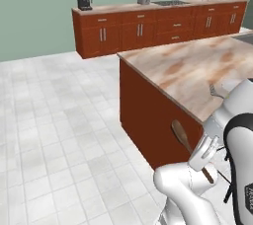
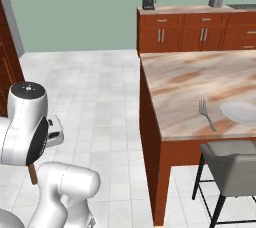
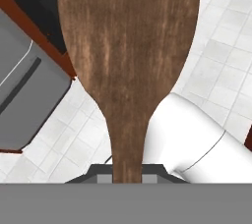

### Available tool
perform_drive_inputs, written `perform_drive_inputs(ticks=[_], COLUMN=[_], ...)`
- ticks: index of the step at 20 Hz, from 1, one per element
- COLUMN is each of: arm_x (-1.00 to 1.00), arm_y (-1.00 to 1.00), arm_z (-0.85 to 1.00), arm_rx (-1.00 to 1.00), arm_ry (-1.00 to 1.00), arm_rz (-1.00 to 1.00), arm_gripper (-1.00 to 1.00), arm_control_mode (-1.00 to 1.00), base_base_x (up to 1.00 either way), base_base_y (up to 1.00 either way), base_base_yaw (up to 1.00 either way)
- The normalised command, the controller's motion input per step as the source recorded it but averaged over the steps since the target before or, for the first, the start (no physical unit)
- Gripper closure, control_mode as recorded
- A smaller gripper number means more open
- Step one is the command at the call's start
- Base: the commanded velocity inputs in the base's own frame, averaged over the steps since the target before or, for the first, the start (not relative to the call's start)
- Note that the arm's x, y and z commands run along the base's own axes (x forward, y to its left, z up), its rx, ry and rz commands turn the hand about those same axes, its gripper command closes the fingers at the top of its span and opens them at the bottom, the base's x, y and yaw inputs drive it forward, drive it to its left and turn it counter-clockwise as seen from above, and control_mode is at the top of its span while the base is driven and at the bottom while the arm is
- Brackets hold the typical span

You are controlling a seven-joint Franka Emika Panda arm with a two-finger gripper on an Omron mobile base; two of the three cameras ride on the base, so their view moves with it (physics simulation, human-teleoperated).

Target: Take the fork and place it on the left side of the plate. Then take the spoon and place it on the right side of the plate. Make sure they're directly next to the plate.

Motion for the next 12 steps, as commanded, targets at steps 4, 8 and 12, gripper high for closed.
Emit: perform_drive_inputs(ticks=[4, 8, 12], arm_x=[0.0, 0.0, 0.0], arm_y=[0.0, 0.0, 0.0], arm_z=[0.0, 0.0, 0.0], arm_rx=[0.0, 0.0, 0.0], arm_ry=[0.0, 0.0, 0.0], arm_rz=[0.0, 0.0, 0.0], arm_gripper=[1.0, 1.0, 1.0], arm_control_mode=[1.0, 1.0, 1.0], base_base_x=[-0.31, 0.17, 0.44], base_base_y=[-0.99, -1.0, -1.0], base_base_yaw=[0.0, 0.0, -0.01])
